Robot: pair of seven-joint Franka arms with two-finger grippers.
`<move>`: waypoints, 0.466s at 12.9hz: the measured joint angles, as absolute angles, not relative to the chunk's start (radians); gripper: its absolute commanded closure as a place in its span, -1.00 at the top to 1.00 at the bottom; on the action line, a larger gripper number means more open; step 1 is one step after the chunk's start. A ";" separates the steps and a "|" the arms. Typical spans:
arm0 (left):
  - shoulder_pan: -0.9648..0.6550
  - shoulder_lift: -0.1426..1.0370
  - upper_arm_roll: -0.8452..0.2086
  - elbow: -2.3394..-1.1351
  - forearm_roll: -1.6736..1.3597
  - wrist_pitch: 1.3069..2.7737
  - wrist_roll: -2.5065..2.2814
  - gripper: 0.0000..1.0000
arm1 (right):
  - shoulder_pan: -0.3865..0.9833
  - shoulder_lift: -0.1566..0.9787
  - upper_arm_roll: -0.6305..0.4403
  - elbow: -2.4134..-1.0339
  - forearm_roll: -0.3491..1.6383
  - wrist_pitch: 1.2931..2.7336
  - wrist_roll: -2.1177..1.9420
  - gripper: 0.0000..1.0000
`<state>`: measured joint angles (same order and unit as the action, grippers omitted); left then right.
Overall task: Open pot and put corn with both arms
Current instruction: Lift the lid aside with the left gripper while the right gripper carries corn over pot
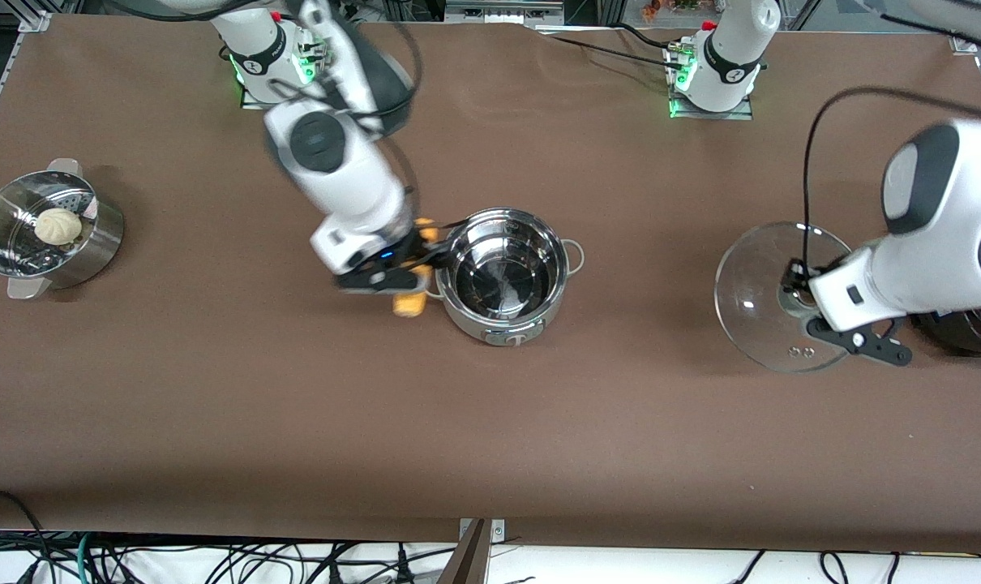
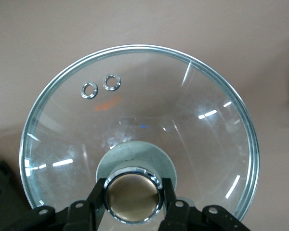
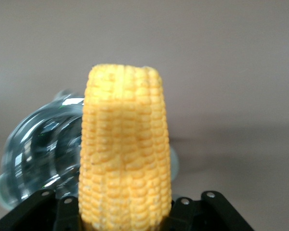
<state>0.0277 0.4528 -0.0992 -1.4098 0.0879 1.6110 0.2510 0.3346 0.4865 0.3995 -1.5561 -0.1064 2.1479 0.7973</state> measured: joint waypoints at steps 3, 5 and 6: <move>0.062 0.481 -0.108 -1.695 0.088 1.940 0.261 -0.31 | 0.442 0.618 0.393 -1.459 -0.202 2.152 0.929 -1.00; 0.060 0.481 -0.122 -1.866 0.088 2.110 0.260 1.00 | 0.464 0.703 0.390 -1.408 -0.254 2.157 0.957 -1.00; 0.060 0.478 -0.123 -1.905 0.088 2.139 0.260 1.00 | 0.468 0.735 0.390 -1.393 -0.272 2.164 0.962 -1.00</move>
